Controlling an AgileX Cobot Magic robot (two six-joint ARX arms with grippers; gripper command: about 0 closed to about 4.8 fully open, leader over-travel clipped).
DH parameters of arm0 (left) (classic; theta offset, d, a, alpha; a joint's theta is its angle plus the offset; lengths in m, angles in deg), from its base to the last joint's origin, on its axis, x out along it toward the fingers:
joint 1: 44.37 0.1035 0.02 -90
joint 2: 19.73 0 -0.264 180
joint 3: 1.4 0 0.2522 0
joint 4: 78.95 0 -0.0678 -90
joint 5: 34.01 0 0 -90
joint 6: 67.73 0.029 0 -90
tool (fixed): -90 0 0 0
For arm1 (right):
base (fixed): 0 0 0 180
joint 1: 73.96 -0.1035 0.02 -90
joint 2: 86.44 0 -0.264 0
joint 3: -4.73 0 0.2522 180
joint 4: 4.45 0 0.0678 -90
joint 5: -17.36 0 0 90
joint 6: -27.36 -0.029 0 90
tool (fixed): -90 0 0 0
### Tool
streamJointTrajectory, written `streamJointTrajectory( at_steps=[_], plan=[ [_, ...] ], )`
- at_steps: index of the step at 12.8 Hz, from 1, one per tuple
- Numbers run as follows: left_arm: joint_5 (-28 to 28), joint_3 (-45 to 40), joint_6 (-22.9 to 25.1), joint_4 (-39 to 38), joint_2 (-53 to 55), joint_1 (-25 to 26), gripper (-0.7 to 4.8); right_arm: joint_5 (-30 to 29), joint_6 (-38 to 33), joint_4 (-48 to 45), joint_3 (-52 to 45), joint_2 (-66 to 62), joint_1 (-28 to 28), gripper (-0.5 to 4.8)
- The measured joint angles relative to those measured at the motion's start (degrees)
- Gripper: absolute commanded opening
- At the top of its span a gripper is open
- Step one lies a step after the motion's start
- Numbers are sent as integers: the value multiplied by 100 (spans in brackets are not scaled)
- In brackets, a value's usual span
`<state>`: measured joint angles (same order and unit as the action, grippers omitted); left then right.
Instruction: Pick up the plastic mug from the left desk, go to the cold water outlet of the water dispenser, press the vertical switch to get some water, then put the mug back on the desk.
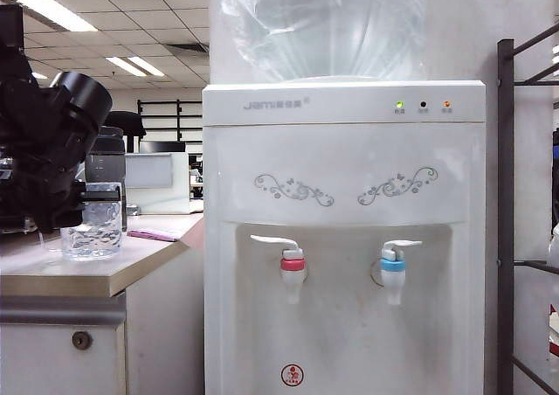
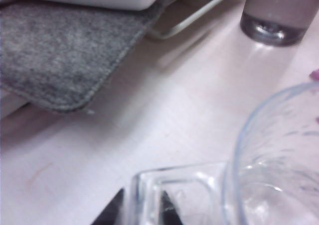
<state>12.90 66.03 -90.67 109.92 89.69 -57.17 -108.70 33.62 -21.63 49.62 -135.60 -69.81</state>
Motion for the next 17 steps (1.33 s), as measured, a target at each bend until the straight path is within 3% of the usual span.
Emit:
streamJointTrajectory(
  at_steps=[5, 8, 10, 11, 12, 13, 15, 17],
  plan=[
    [160, 4, 4, -1497, -968, -11, 91, 2, 0, -2, 0, 0, 0, -1],
    [837, 4, -20, -1794, -981, -13, 185, 2, 0, 0, 0, 0, 0, -1],
    [852, 2, -271, -2468, -992, -87, 184, 2, 0, 0, 0, 2, 2, -1],
    [826, 0, -350, -2632, -1025, -90, 168, 2, 0, -2, 0, 2, 0, -1],
    [772, -2, -444, -2824, -1172, -87, -2, 4, 0, -2, 0, 4, 0, -1],
    [756, 0, -479, -3027, -1458, -90, -8, 4, 0, 0, 0, 4, 0, -1],
    [802, -4, -496, -4013, -2640, -400, -8, 643, -901, 214, 0, 153, 2, -1],
    [750, -249, -282, -3877, -3849, -815, -8, 1266, -942, 590, 2, 542, 0, -1]
  ],
)
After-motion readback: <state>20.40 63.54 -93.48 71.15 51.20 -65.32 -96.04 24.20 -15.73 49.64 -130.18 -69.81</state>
